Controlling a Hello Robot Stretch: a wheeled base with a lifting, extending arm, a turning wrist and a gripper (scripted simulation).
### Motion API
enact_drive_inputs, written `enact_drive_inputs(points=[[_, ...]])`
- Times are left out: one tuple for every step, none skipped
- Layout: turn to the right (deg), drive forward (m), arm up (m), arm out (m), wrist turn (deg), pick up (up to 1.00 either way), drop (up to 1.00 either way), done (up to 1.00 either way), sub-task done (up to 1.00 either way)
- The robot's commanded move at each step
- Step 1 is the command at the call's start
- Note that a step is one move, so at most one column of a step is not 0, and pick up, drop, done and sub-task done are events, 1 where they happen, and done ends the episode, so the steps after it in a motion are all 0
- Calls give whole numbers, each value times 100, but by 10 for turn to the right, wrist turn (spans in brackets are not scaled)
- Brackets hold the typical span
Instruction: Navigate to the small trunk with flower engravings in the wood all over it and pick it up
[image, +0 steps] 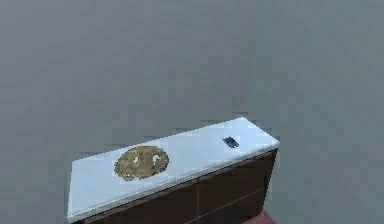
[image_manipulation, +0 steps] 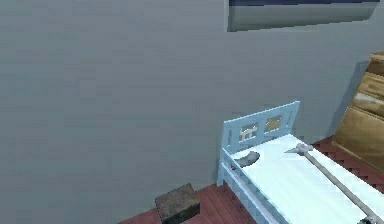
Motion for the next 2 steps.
enact_drive_inputs(points=[[0,0,0,0,0,100,0,0,0],[0,0,10,0,0,0,0,0,0]])
